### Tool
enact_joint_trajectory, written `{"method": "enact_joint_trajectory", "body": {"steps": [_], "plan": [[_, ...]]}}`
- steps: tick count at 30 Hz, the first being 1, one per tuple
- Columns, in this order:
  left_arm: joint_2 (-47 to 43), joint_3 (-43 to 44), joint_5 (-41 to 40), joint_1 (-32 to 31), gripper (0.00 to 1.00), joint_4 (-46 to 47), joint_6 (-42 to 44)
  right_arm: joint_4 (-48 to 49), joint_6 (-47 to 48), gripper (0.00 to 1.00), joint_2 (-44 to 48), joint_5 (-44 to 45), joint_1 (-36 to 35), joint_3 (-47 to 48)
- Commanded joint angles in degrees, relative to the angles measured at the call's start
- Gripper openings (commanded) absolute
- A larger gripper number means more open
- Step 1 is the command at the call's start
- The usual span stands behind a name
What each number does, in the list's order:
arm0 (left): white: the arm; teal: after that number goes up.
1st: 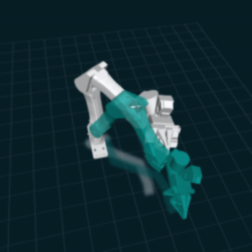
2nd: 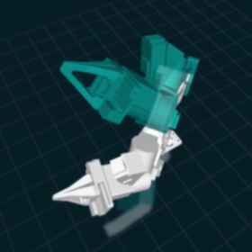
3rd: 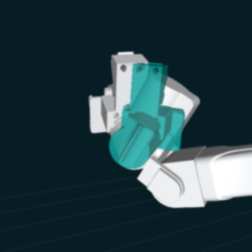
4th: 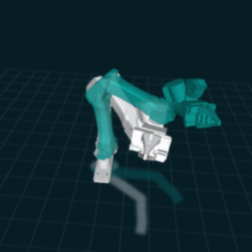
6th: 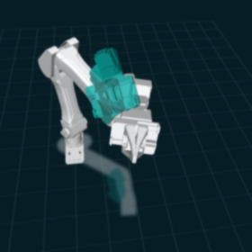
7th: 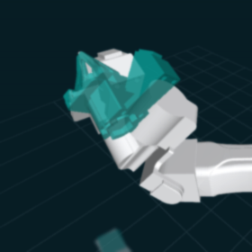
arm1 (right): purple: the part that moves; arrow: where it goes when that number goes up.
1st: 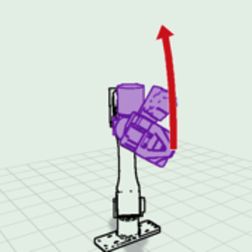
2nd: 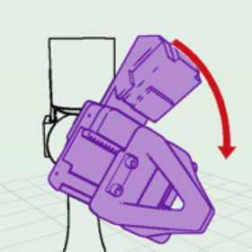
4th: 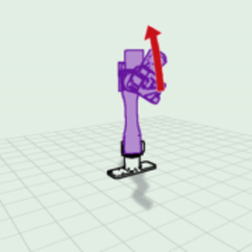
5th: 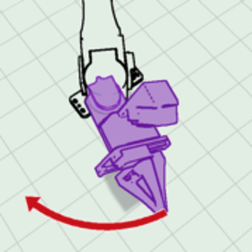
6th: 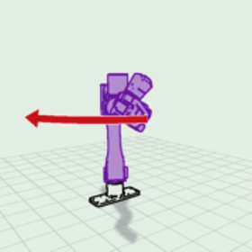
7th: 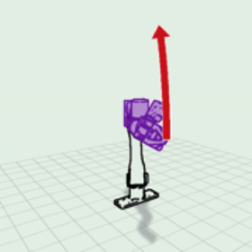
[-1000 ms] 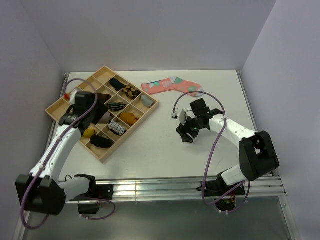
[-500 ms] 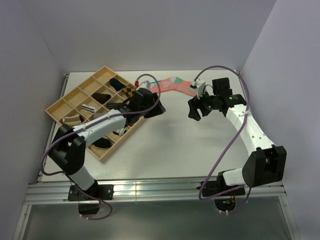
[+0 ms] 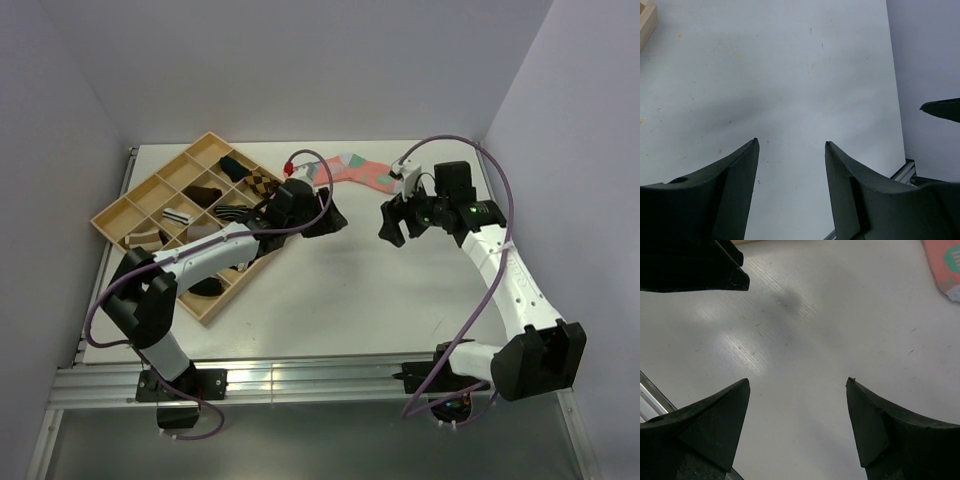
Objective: Roll the socks
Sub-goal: Reset both arms
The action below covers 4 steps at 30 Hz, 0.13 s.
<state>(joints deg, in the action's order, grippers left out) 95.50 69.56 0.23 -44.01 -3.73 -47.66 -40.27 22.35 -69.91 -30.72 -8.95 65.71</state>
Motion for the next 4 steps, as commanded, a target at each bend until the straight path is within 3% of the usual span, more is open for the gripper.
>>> {"method": "enact_joint_trajectory", "body": {"steps": [1,4], "plan": [[-1.55,-0.3,1.18,-0.02,0.6,2.32,1.34,0.89,-0.29,0.85,1.61,-0.92,0.43,-0.67],[-1.81,-0.21,1.35,-0.02,0.6,2.06,1.69,1.51,-0.46,0.89,2.49,-0.92,0.43,-1.11]]}}
